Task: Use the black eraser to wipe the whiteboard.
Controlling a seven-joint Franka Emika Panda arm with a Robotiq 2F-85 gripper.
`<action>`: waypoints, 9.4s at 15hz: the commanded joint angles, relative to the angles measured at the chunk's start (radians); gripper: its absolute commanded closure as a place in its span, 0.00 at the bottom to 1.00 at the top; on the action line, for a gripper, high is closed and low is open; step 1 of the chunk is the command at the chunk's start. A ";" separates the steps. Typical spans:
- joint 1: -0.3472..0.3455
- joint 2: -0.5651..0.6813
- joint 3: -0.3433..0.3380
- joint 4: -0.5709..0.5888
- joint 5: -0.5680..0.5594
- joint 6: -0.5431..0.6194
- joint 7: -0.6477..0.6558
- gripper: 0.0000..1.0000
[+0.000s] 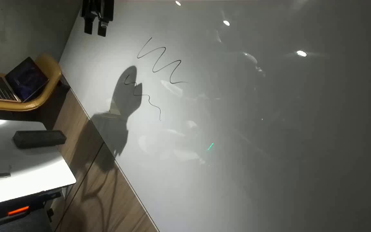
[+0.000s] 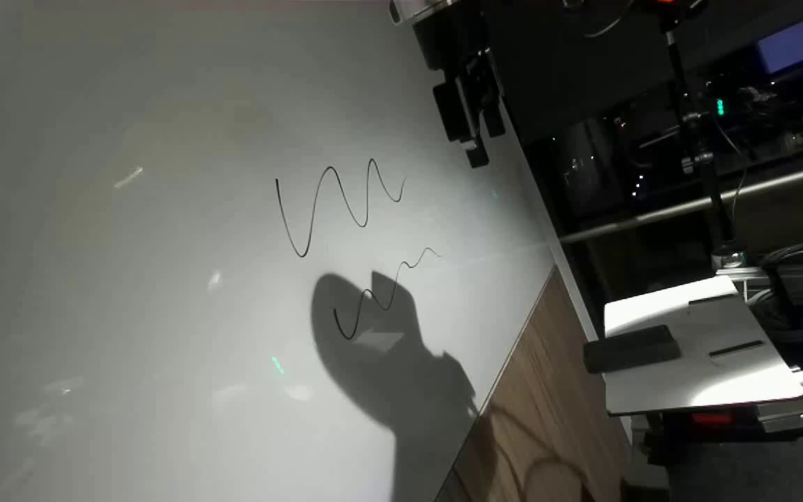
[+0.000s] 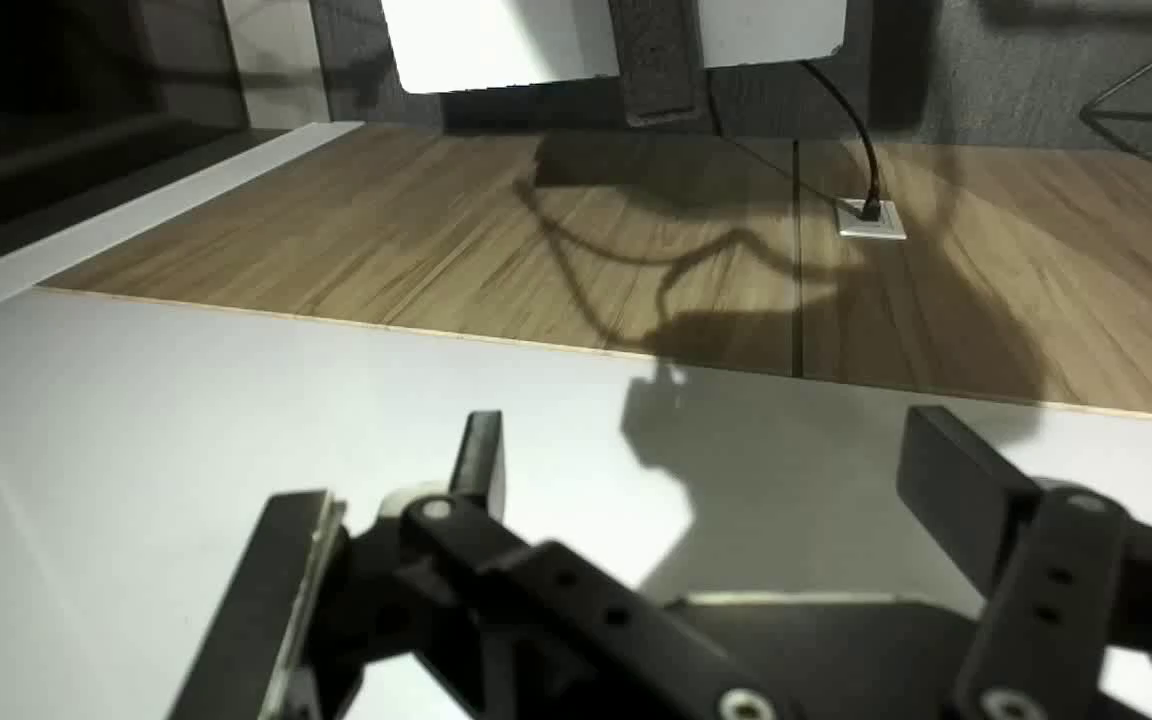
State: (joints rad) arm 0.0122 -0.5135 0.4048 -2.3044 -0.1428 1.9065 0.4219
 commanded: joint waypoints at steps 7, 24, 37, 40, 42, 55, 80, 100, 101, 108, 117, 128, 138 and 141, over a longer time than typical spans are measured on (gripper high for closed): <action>0.039 0.009 -0.031 0.007 -0.019 -0.006 0.017 0.00; 0.078 -0.002 -0.027 -0.050 -0.025 0.041 -0.018 0.00; 0.137 -0.021 -0.176 -0.496 0.027 0.505 -0.137 0.00; 0.115 0.076 -0.196 -0.479 0.029 0.576 -0.155 0.00; 0.108 0.127 -0.196 -0.480 0.037 0.610 -0.154 0.00; 0.053 0.416 -0.226 -0.479 -0.022 0.738 -0.152 0.00; 0.069 0.565 -0.306 -0.475 -0.060 0.837 -0.195 0.00; 0.161 0.228 -0.165 -0.434 -0.221 0.647 -0.009 0.71; 0.153 0.191 -0.135 -0.415 -0.244 0.618 0.012 0.71; 0.041 0.104 0.001 -0.200 -0.418 0.582 0.080 0.71; -0.025 0.335 0.040 0.221 -0.662 0.596 0.186 0.71; 0.173 0.578 -0.069 0.439 -0.832 0.574 0.249 0.71; 0.139 0.489 -0.206 0.334 -0.827 0.611 0.193 0.71; 0.103 0.419 -0.256 0.262 -0.828 0.618 0.191 0.71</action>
State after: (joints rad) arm 0.1739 -0.0407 0.2168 -2.0059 -0.9513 2.4924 0.6466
